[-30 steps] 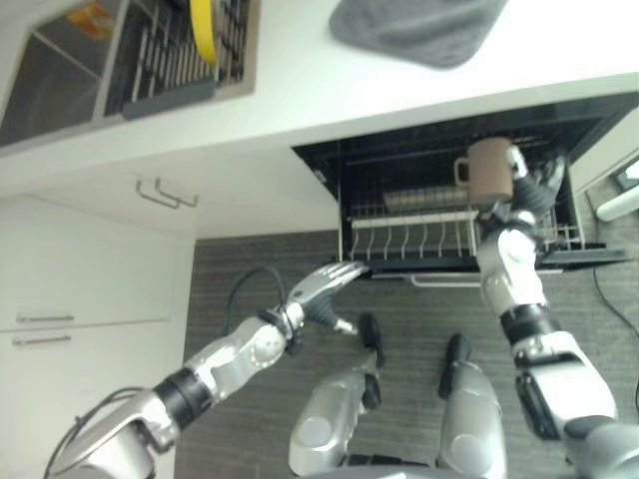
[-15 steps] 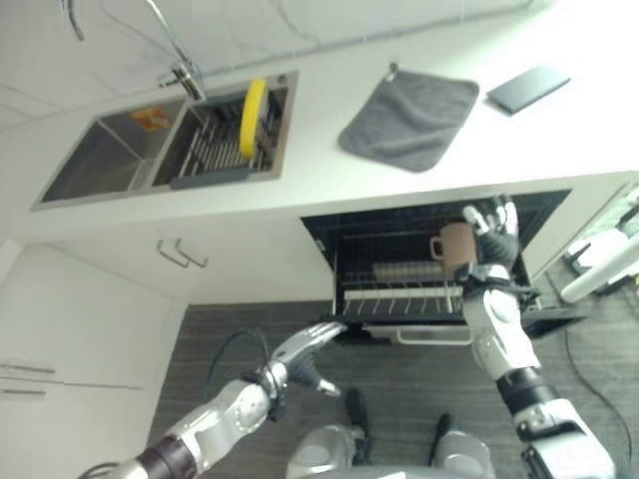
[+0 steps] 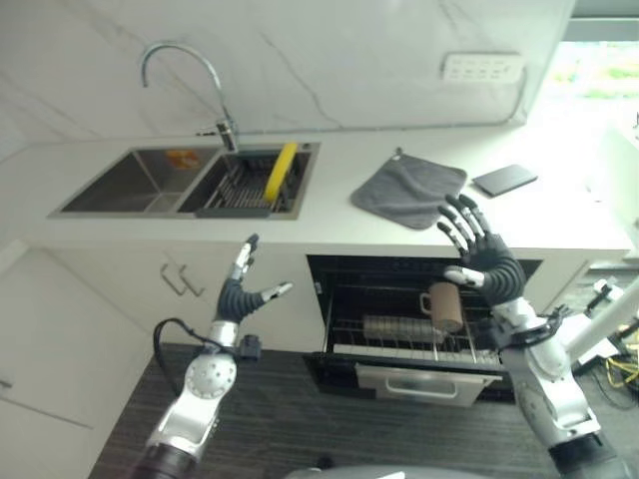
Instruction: Place the dishes in the dishwasher.
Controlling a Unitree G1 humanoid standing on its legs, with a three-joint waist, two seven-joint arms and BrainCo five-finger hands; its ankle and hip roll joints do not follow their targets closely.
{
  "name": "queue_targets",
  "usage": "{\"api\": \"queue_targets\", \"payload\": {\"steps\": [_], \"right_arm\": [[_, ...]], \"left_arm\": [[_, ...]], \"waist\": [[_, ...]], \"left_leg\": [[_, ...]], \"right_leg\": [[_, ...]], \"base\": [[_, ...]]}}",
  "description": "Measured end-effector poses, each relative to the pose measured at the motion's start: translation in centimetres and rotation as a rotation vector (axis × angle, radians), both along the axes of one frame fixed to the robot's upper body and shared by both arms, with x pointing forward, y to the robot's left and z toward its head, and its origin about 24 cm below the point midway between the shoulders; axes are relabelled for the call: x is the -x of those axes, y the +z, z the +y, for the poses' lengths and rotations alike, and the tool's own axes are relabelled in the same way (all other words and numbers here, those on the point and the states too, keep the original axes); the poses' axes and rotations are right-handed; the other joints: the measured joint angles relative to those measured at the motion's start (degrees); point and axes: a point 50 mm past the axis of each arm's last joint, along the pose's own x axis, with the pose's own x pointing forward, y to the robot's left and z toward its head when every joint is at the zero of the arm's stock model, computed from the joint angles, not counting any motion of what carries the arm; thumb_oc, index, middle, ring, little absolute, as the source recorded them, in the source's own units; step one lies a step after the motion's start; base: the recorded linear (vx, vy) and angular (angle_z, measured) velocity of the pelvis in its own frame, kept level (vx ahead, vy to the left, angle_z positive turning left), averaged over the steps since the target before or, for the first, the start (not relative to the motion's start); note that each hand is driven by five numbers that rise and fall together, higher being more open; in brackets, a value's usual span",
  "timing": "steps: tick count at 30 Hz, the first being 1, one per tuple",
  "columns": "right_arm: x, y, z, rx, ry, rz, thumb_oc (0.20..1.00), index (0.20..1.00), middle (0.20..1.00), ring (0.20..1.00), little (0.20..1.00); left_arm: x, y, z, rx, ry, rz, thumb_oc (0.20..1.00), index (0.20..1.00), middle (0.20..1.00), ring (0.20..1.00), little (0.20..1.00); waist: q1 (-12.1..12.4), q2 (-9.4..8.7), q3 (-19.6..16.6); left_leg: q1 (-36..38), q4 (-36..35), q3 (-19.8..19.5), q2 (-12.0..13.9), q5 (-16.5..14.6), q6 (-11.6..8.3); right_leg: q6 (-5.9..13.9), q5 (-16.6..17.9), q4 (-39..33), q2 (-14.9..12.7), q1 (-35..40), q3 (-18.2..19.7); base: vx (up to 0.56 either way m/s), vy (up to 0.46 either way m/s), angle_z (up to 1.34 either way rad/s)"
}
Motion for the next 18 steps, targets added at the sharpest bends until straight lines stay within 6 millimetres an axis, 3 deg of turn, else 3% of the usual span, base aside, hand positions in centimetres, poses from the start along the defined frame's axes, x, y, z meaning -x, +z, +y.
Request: {"api": "queue_targets", "payload": {"steps": [10,15,18], "right_arm": [[-0.1,0.5,-1.0,-0.004,-0.036,-0.026,1.0,1.0,1.0,1.0,1.0],[-0.7,0.2,-1.0,-0.002,-0.034,-0.013,1.0,1.0,1.0,1.0,1.0],[-0.6,0.1,-1.0,-0.004,-0.017,-0.013,1.0,1.0,1.0,1.0,1.0]], "left_arm": [[0.1,1.9,1.5,0.155,-0.038,-0.122,1.0,1.0,1.0,1.0,1.0],[-0.1,2.7,1.4,0.197,-0.035,-0.189,1.0,1.0,1.0,1.0,1.0],[0.0,2.7,1.6,0.178,-0.001,-0.196,1.0,1.0,1.0,1.0,1.0]], "waist": [[0.46,-0.03,0.21],[0.62,1.87,1.43],[0.56,1.84,1.72]], "left_leg": [[-0.71,0.07,-0.6,-0.02,0.4,-0.55],[-1.46,0.04,-1.27,-0.26,0.33,-0.65],[-1.46,0.05,-1.32,-0.35,0.3,-0.67]], "right_leg": [[-0.12,-0.23,-0.45,0.21,-0.16,-0.69],[-0.1,-0.21,-0.82,0.09,-0.37,-1.42],[0.04,-0.37,-0.88,0.07,-0.37,-1.43]], "base": [[-0.01,-0.02,0.03],[0.0,0.056,0.06],[0.01,-0.005,0.0]]}}
